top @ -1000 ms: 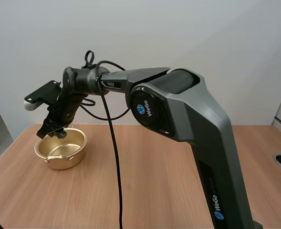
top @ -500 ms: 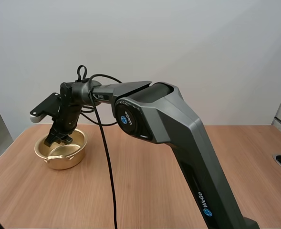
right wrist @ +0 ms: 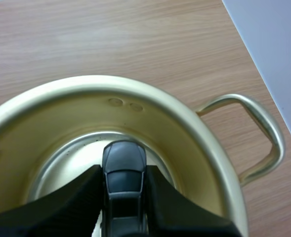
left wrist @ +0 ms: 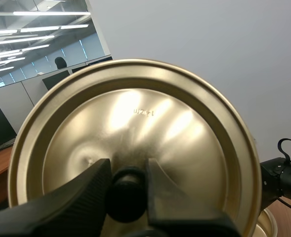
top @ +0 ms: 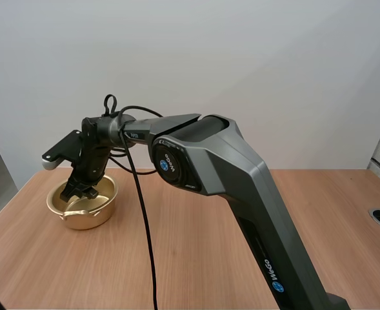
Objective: Open the pot, put the car inside, and close it
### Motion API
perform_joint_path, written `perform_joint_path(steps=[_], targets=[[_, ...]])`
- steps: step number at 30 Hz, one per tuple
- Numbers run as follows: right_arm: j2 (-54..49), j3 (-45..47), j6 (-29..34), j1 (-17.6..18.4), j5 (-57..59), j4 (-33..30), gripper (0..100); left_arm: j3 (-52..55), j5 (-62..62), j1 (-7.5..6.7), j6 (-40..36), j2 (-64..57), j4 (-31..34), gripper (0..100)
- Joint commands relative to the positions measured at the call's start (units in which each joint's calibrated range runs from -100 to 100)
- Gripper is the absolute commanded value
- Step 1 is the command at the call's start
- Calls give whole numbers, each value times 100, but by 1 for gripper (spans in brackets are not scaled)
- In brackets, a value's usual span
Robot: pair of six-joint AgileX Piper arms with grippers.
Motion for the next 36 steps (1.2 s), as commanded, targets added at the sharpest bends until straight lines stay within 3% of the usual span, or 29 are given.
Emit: perform_joint_path(steps=[1, 4, 5, 7, 10, 11, 21, 25, 26, 27, 28, 29, 31, 36], targets=[[-6, -1, 135, 8, -178, -17, 0, 5, 0, -2, -1, -4, -3, 0], [-6, -1, 509, 8, -297, -63, 2, 5, 0, -2, -1, -4, -3, 0], [-6, -1, 509, 16, -281, -66, 10, 5, 0, -2, -1, -4, -3, 0], [-6, -1, 509, 25, -245, -166, 39, 5, 0, -2, -1, -4, -3, 0], [-6, -1, 509, 39, -205, -312, 93, 5, 0, -2, -1, -4, -3, 0], [-6, -1, 494, 39, -205, -324, 100, 5, 0, -2, -1, -4, -3, 0], [-139, -1, 462, 39, -254, -405, 100, 5, 0, -2, -1, -4, -3, 0], [-388, -1, 6, 39, -206, -694, 100, 5, 0, -2, -1, -4, -3, 0], [-442, -1, -27, 39, -183, -753, 95, 5, 0, -2, -1, -4, -3, 0], [-540, -1, -7, 31, -198, -824, 62, 5, 0, -2, -1, -4, -3, 0], [-640, -1, 113, 12, -198, -825, 23, 5, 0, -2, -1, -4, -3, 0], [-725, -1, 294, 1, -198, -825, 0, 5, 0, -2, -1, -4, -3, 0], [-939, -1, 702, -59, -236, -825, 0, 5, 0, -2, -1, -4, -3, 0], [-1453, -1, 734, -343, 26, -833, 0, 17, 0, -2, -1, 49, 32, 0]])
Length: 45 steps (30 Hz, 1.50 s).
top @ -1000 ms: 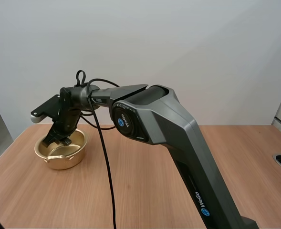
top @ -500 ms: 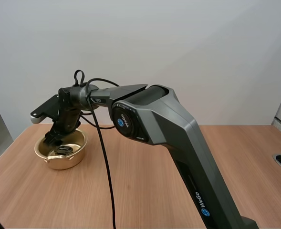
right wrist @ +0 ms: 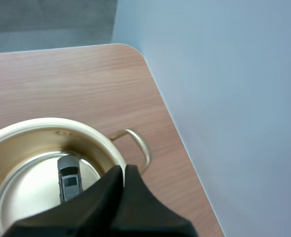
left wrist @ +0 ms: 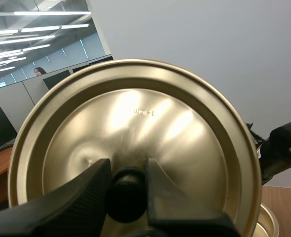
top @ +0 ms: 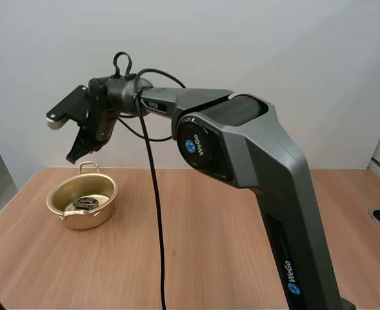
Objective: Open the pot, put the car inside, and close it
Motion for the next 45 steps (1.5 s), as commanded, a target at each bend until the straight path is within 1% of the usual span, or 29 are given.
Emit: perform_joint_path(steps=[1, 4, 6, 9, 10, 11, 13, 16, 19, 22, 23, 26, 31, 35, 41, 45], targets=[[-406, -1, 469, -277, 214, 1, 0, 31, 0, -2, -1, 78, 5, 0], [-708, -1, 608, -631, 531, -61, 0, 105, 0, -2, -1, 232, 5, 0], [-922, -1, 806, -943, 767, -130, 0, 221, 0, -2, -1, 353, 20, 0], [-1230, -1, 940, -1406, 1225, -116, 0, 528, 0, -2, -1, 677, 20, 0], [-1380, -1, 1007, -1626, 1401, -47, 0, 701, 0, -2, -1, 813, 4, 0], [-1508, -1, 1034, -1811, 1619, 47, 0, 865, 0, -2, -1, 967, -9, 0], [-1766, -1, 1034, -2148, 1952, 371, 0, 1176, -371, -2, -1, 1303, -74, 0], [-2219, -1, 1011, -2681, 2490, 918, 0, 1659, -1147, -2, -1, 1841, -277, 0], [-2766, -1, 790, -3112, 3088, 1448, 0, 2027, -1915, -2, -12, 2443, -463, 0], [-3327, -1, 507, -3450, 3669, 1894, 0, 2231, -2704, -2, -212, 3147, -463, 0], [-3545, -1, 423, -3541, 3669, 1994, 0, 2245, -2864, -2, -278, 3349, -463, 0], [-4167, -1, 255, -3718, 3669, 2109, 0, 2245, -3434, -2, -555, 4075, -463, 0], [-5240, -1, 89, -3731, 3669, 2109, 0, 2245, -3912, -2, -875, 5113, -463, 0], [-5963, -1, 89, -3731, 3669, 2109, 0, 2245, -3946, -2, -1052, 5766, -463, 0], [-6605, -1, 116, -3731, 3669, 1938, 0, 2245, -4092, -2, -1157, 6364, -463, 0], [-6783, 14, 362, -3731, 3669, 1760, 0, 2245, -4290, -2, -1157, 6553, -463, 0]])
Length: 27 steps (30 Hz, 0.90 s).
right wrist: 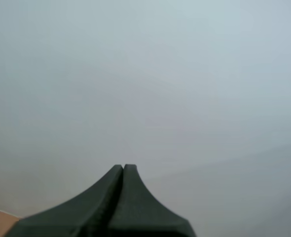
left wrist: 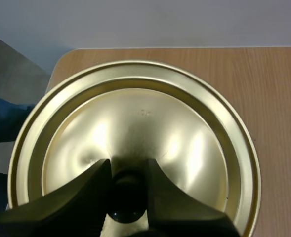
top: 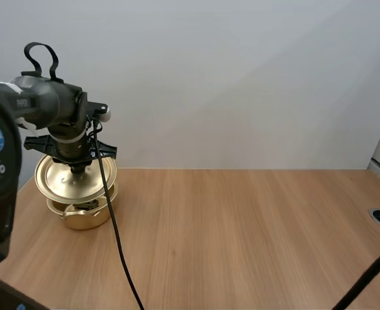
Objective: Open the pot, put the car inside, and close it
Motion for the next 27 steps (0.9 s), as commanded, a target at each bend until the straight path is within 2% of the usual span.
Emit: perform_joint_path(steps=[1, 9, 27], targets=[[-184, 26, 246, -1, 0, -192, 0, -6, -144, -2, 2, 199, 7, 0], [-374, 28, 385, -1, 0, -219, 0, -33, -571, 5, 2, 521, 48, 0], [-622, 28, 417, -1, 0, -230, 0, -80, -672, 14, -46, 1466, 96, 0]])
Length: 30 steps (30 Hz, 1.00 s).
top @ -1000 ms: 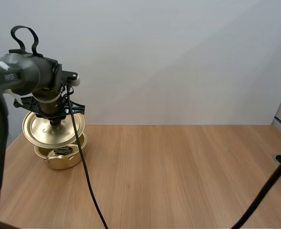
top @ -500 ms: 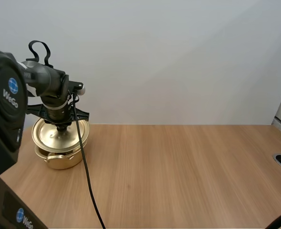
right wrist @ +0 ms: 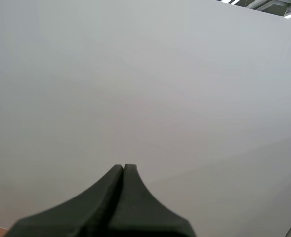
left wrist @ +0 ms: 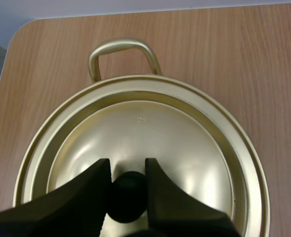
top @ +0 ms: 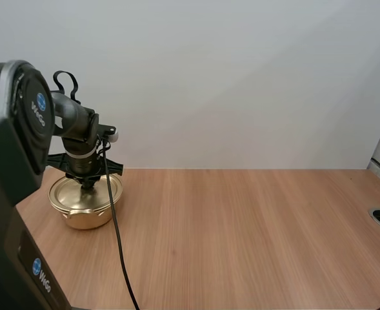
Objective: Open the pot, put the car inside, and close it
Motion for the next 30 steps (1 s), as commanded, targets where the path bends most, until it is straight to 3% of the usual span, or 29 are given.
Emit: perform_joint_path(steps=[1, 15, 18, 21, 26, 30], targets=[[1, -6, 5, -1, 0, 2, 0, 4, 40, 6, -26, 41, 41, 0], [1, -6, 5, -1, 0, 2, 0, 4, -13, 6, -282, 41, 223, 3], [1, -6, 5, -1, 0, 2, 0, 4, -52, 6, -282, 41, 447, 19], [1, -6, 5, -1, 0, 2, 0, 4, -161, 6, -282, 41, 706, 42], [1, -6, 5, -1, 0, 2, 0, -14, -356, 6, -282, 20, 1024, 99], [1, -6, 5, -1, 0, 2, 0, -90, -296, 6, -258, -4, 1055, 100]])
